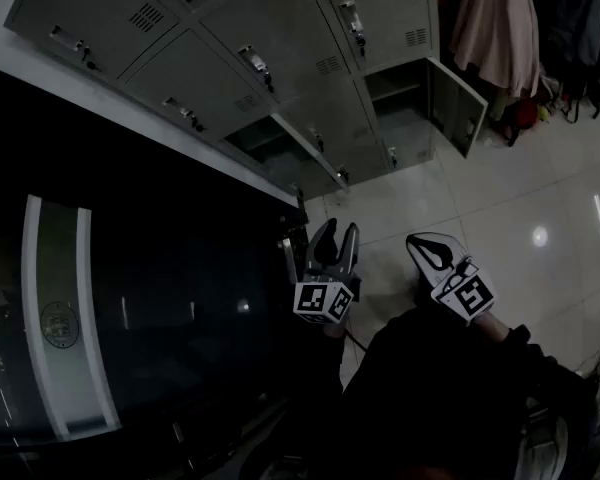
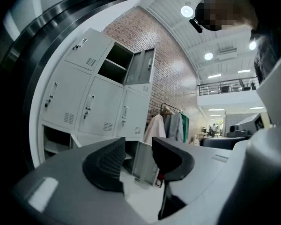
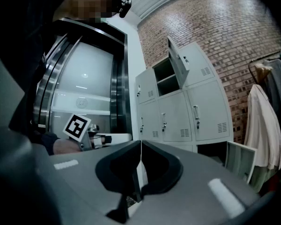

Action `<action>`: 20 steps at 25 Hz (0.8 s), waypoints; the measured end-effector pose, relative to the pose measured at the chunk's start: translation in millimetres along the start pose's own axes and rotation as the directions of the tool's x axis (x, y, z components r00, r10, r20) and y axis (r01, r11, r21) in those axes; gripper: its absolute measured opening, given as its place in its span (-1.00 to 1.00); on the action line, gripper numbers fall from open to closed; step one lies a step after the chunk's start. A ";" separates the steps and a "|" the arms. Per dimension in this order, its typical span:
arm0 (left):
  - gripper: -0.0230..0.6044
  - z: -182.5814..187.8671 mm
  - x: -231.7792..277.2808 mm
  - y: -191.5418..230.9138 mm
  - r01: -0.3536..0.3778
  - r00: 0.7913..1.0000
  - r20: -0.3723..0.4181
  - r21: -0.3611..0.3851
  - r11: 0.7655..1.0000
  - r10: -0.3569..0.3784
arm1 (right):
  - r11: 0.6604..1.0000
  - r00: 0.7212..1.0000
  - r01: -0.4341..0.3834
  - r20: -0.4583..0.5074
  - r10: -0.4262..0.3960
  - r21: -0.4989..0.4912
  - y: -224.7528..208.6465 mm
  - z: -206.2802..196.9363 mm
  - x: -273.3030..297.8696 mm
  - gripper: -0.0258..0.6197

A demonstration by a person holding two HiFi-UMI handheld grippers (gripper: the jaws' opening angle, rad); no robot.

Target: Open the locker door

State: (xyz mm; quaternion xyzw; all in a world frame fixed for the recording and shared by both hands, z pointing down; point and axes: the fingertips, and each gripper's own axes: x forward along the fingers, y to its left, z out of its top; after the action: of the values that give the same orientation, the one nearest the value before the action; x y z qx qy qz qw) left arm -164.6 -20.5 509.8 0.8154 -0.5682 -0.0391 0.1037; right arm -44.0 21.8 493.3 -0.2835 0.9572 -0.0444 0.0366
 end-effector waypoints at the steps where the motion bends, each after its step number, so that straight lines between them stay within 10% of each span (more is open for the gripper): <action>1: -0.32 10.7 21.8 17.2 -0.042 0.999 0.017 0.029 0.999 0.042 | 1.000 1.000 0.007 -0.009 -0.007 -0.001 -19.4 -1.2 3.4 -0.94; 11: -0.22 132.6 215.9 203.4 -0.362 0.931 0.135 0.230 0.903 0.338 | 0.994 0.993 0.112 0.030 -0.112 -0.013 -141.7 15.0 51.9 -0.94; 20: -0.32 168.4 316.4 340.0 -0.564 0.818 0.114 0.354 0.746 0.564 | 0.977 0.976 0.208 0.052 -0.210 0.033 -183.6 25.8 108.4 -0.94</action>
State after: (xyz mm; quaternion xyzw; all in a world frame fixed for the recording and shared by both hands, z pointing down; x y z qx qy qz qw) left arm -396.4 -450.3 435.2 0.6101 -0.7844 0.1023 -0.0454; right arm -33.2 -192.5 482.1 -0.3833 0.9200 -0.0530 0.0620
